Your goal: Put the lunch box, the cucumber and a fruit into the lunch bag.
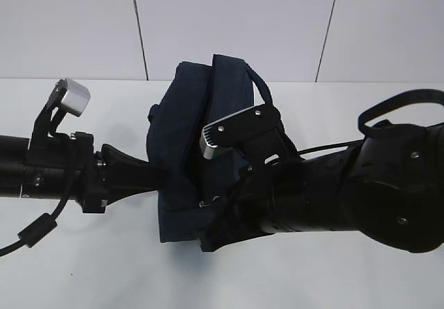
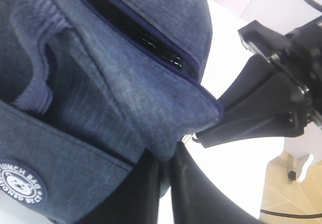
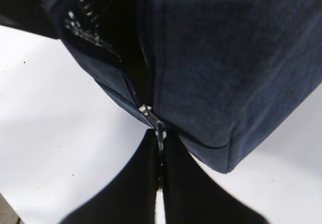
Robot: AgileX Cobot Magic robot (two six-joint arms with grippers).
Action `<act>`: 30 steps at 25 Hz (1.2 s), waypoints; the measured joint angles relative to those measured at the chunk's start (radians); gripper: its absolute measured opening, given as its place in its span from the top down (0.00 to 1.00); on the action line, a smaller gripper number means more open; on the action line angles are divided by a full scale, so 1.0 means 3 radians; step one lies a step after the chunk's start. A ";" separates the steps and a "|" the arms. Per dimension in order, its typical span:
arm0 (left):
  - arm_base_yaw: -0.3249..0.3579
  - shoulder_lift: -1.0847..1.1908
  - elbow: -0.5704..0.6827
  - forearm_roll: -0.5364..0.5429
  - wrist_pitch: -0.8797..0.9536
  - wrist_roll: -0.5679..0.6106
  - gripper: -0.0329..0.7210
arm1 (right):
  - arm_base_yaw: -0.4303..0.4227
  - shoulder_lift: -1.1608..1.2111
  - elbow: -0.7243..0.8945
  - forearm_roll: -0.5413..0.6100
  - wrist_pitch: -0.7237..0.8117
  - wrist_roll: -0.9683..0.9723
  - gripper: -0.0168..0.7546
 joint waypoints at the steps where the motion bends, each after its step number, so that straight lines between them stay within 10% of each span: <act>1: 0.0000 0.0000 0.0000 0.0000 0.0000 0.0000 0.94 | 0.0000 -0.0004 0.0000 -0.0008 0.0000 0.0000 0.95; 30: 0.0000 0.0000 -0.0002 -0.0014 -0.0043 0.0000 0.94 | 0.0000 -0.0156 0.0000 -0.0021 -0.0434 0.0195 0.95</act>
